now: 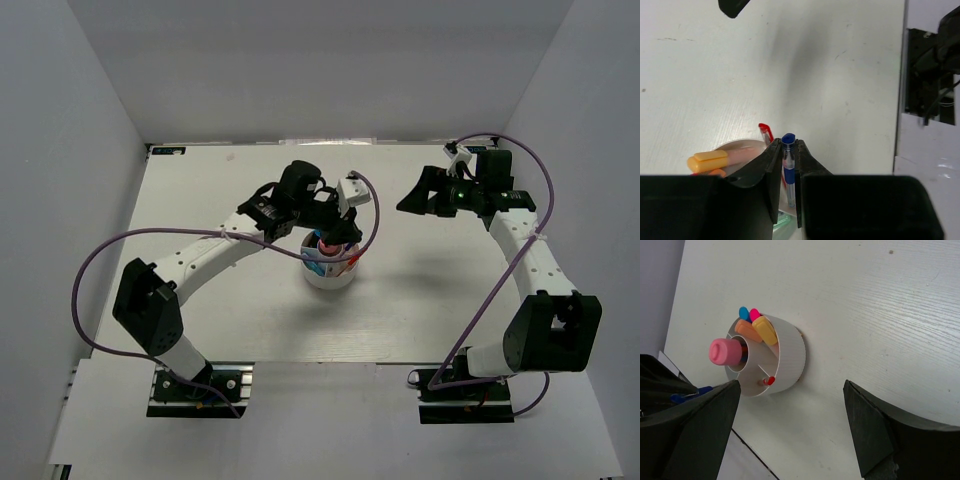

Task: Sort the stationery into containers
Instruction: Place the pen in the storage box.

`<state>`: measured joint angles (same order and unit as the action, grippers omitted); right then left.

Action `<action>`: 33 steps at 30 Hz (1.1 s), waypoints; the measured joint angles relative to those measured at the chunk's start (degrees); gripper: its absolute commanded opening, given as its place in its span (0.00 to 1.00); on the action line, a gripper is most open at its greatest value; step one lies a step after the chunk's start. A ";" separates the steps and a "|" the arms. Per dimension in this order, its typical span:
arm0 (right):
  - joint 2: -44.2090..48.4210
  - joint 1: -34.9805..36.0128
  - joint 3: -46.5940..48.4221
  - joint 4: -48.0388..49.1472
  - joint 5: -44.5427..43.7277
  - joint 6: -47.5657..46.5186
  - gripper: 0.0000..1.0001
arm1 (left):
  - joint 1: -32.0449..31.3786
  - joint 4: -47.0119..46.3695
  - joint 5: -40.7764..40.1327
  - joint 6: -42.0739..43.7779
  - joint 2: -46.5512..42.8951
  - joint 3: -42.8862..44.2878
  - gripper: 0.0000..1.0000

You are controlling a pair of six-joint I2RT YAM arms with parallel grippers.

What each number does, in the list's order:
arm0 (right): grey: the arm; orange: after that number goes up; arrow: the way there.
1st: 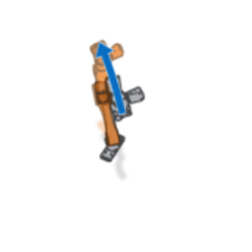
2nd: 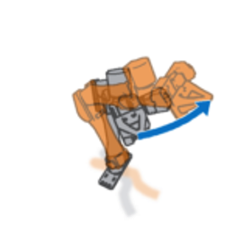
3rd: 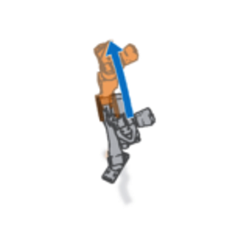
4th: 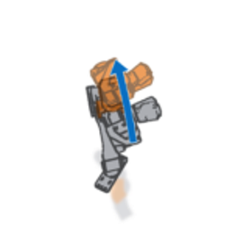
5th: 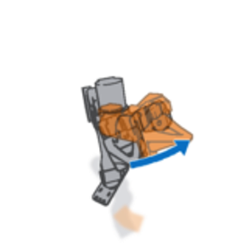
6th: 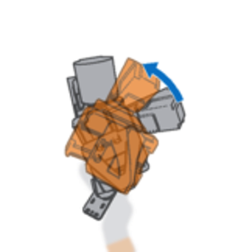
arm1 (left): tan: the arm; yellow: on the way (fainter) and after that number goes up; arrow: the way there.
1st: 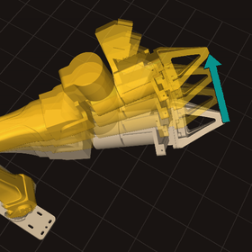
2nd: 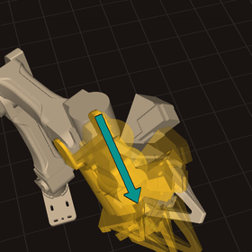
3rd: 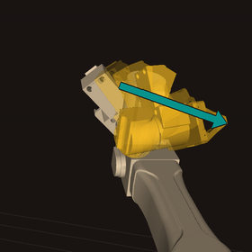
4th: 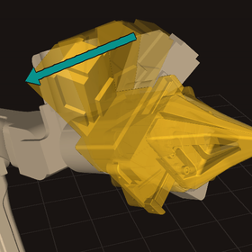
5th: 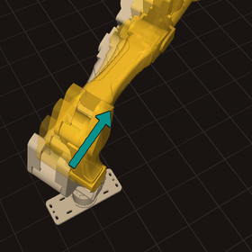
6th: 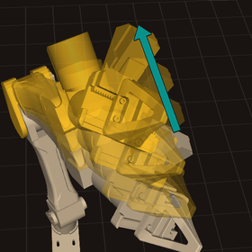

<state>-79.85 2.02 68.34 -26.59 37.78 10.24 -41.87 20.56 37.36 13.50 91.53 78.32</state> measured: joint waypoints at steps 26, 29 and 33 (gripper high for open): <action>-0.35 -0.11 0.00 2.38 1.44 0.72 0.89 | -1.11 -7.21 -3.13 -2.47 1.05 -6.23 0.53; -0.57 -0.13 0.00 2.36 1.40 0.50 0.89 | -0.90 -6.25 -3.56 -3.93 1.05 -6.01 0.59; -0.85 -0.13 0.02 2.29 1.31 -0.33 0.89 | 0.17 -2.23 -4.70 -8.39 1.05 -2.45 0.73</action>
<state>-80.71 1.89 68.36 -24.29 39.09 9.91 -41.69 18.33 32.67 5.10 92.58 75.88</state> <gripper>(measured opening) 0.889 0.689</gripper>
